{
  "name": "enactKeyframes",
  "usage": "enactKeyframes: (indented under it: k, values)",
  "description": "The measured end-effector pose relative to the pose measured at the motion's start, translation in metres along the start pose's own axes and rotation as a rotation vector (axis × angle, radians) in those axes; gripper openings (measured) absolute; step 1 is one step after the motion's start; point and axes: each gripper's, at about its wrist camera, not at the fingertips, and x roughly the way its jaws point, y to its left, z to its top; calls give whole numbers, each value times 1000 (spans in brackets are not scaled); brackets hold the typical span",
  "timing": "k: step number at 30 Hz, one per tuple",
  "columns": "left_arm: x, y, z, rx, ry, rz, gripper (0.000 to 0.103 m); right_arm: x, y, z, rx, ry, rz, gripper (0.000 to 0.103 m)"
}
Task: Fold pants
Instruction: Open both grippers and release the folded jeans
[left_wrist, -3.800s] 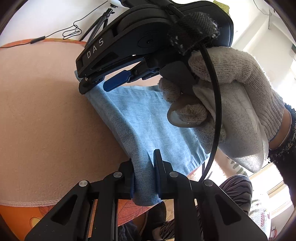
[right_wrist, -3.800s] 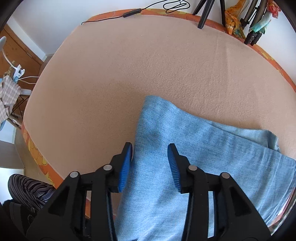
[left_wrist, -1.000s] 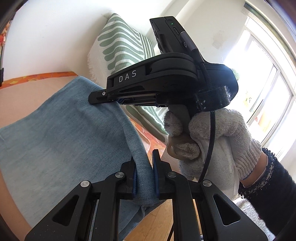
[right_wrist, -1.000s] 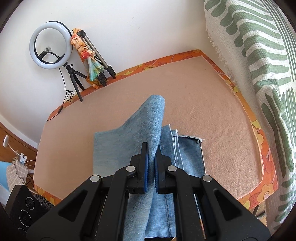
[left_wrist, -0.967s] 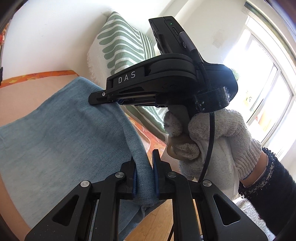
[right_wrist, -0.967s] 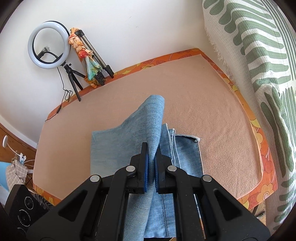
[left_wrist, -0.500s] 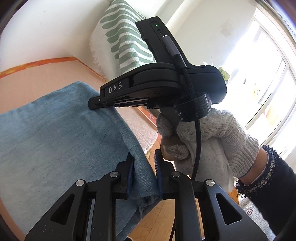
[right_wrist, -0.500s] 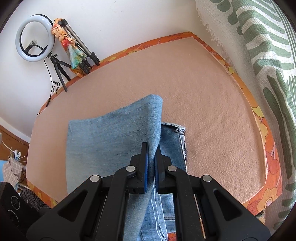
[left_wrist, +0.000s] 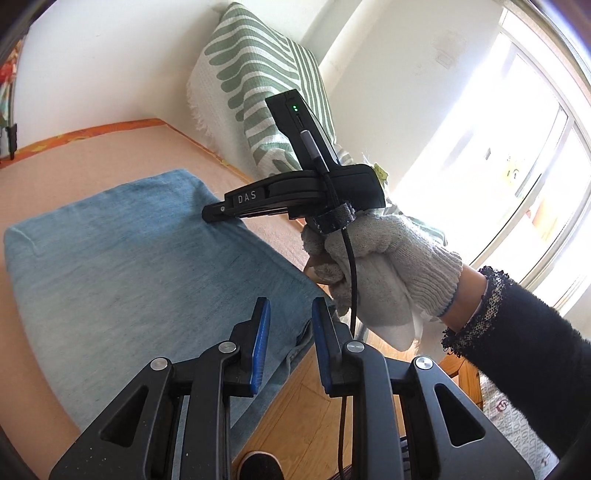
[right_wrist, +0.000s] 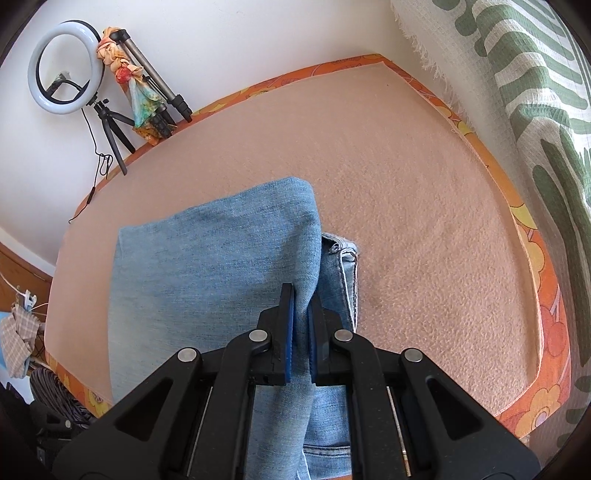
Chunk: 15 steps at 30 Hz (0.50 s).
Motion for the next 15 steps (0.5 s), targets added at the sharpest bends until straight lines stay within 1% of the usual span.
enactKeyframes:
  k: [4, 7, 8, 10, 13, 14, 15]
  values:
    - [-21, 18, -1, -44, -18, 16, 21, 2, 0, -1, -16, -5, -30, 6]
    - [-36, 23, -6, -28, -26, 59, 21, 2, 6, -4, -57, -14, -81, 7]
    - [-40, 27, -7, -24, -24, 75, 21, 1, 8, -5, -66, -16, -100, 10]
    - [-41, 37, -5, -28, -22, 106, 21, -2, 9, -6, -72, -21, -135, 11]
    - [-50, 50, -7, -45, -21, 150, 23, -19, 10, -6, -61, -69, -187, 13]
    - [-51, 55, -8, -47, -21, 164, 24, -25, 11, -7, -61, -88, -192, 15]
    - [-55, 60, -10, -48, -22, 179, 26, -32, 13, -8, -56, -103, -175, 18]
